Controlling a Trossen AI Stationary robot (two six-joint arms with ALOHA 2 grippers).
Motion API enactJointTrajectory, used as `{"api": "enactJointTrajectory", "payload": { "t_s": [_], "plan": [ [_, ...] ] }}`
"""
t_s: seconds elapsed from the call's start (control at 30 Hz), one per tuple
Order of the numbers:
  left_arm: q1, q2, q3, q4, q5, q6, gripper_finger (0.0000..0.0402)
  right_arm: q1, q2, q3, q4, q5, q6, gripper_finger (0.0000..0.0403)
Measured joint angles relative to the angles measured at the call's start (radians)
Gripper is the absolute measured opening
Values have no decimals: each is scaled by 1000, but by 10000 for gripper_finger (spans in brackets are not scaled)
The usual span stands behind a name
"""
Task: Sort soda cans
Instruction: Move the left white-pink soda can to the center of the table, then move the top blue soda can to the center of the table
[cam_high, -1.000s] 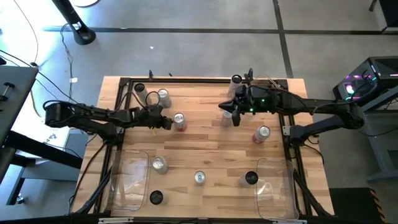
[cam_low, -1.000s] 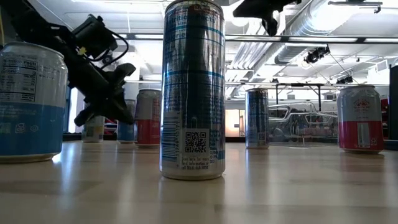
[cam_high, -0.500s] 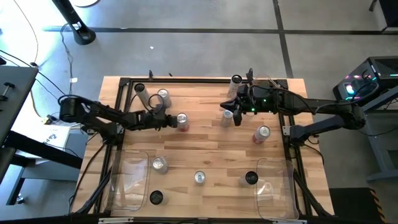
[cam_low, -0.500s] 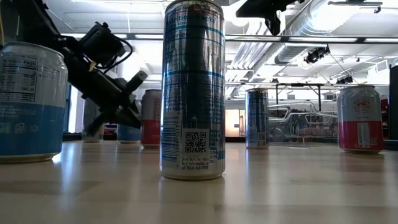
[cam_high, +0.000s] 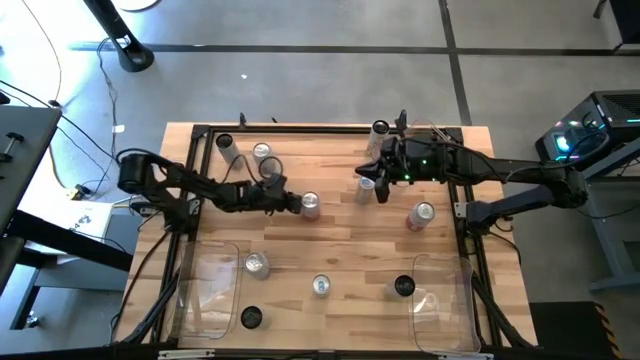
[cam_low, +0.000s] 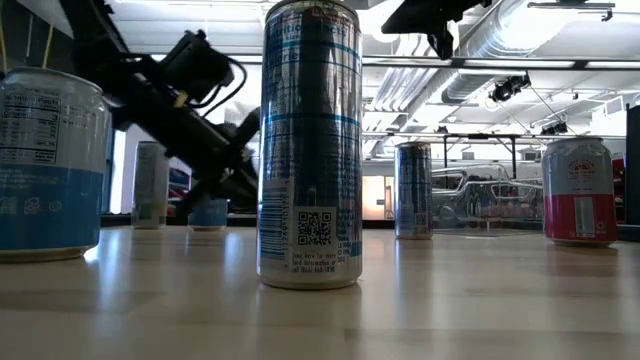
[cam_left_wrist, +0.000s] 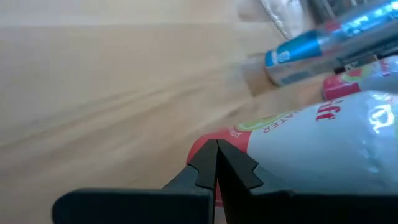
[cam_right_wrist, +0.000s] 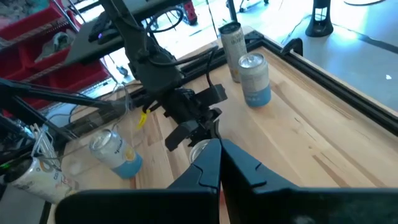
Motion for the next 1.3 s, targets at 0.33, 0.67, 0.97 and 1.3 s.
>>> {"api": "enactJointTrajectory", "payload": {
  "t_s": [0.33,0.67,0.97,1.3],
  "plan": [
    [-9,118,137,1,97,37,0,0,-3,0,-77,0,0,0],
    [-9,180,247,-1,126,61,0,0,-83,0,-203,16,0,0],
    [62,131,267,-13,128,132,0,0,-134,0,-304,102,57,0],
    [151,-51,267,-78,159,286,0,-49,-67,0,-468,93,208,0]
  ]
}}
